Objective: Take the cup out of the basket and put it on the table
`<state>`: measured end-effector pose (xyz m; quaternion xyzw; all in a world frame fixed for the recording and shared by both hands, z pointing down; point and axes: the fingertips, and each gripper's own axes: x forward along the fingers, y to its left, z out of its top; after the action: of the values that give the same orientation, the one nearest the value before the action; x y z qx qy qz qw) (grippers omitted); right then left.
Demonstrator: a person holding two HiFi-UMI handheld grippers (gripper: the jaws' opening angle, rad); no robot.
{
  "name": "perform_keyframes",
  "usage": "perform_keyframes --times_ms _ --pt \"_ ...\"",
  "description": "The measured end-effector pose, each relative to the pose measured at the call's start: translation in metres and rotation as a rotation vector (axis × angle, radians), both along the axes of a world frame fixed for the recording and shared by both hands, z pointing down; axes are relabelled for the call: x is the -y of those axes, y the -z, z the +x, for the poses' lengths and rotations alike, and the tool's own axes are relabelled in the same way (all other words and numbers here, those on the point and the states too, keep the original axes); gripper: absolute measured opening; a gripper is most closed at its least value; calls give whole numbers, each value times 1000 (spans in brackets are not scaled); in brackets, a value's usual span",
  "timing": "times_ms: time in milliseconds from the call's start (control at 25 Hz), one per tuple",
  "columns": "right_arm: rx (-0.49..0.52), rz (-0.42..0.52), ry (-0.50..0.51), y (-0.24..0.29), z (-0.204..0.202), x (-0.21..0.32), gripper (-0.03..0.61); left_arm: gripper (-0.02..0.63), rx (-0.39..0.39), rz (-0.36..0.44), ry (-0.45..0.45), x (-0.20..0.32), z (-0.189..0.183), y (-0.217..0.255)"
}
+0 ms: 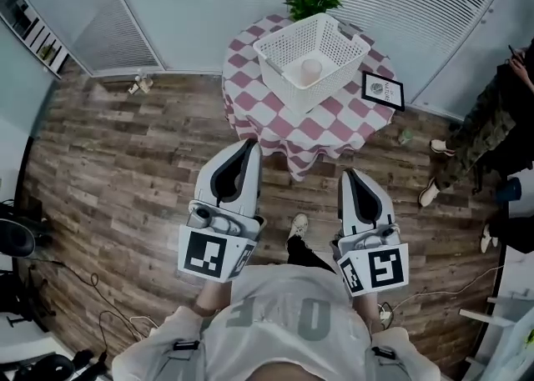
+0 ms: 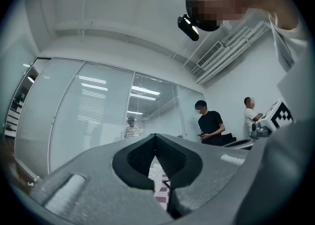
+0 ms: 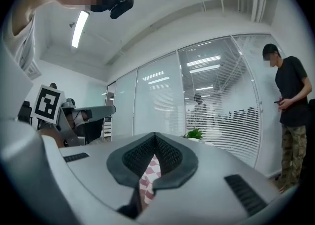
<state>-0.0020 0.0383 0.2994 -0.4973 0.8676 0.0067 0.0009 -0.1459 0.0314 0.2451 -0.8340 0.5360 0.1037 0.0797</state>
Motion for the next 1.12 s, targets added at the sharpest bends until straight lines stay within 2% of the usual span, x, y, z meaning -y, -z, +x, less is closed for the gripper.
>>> perform_keyframes --times_ms 120,280,560,800,1120 --pt "-2 -4 -1 4 16 35 8 5 -11 -22 6 34 11 3" --pt "33 -16 -13 2 43 77 8 5 13 -10 20 76 28 10" --pt "83 -60 -20 -13 80 126 8 5 33 -11 23 137 60 12" --pt "117 -81 -7 -19 86 159 8 5 18 -63 22 169 66 -1" --pt "101 -72 -40 -20 76 213 8 5 -2 -39 -18 225 58 -4"
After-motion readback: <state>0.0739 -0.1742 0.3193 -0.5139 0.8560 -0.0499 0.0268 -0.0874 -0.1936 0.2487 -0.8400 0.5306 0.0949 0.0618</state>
